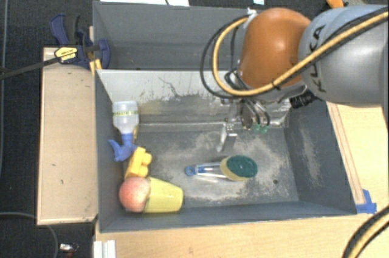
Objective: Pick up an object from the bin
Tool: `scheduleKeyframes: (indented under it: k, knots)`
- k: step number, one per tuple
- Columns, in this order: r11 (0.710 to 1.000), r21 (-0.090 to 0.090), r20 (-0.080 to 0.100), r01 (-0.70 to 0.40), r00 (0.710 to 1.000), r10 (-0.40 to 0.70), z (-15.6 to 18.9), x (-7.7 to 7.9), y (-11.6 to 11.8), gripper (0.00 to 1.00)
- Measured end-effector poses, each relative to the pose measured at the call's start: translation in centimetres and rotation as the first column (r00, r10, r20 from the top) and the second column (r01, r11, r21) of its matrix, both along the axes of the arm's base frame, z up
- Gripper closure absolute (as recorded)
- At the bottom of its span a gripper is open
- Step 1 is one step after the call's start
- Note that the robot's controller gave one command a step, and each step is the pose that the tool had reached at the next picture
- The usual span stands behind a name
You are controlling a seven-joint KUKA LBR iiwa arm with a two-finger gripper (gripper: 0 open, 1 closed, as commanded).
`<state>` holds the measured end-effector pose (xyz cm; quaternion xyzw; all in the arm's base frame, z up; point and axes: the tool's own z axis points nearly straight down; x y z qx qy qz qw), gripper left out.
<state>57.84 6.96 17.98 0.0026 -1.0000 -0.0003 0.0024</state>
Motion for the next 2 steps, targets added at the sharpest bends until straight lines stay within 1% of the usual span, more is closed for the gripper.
scheduleKeyframes:
  k: [1, 2]
  knots:
    - [1.000, 0.000, 0.008, 0.002, 1.000, -0.002, 0.5, 0.2, 0.0, 0.00]
    - [0.995, 0.001, 0.013, -0.097, 0.995, 0.097, -7.2, -2.6, -6.2, 0.00]
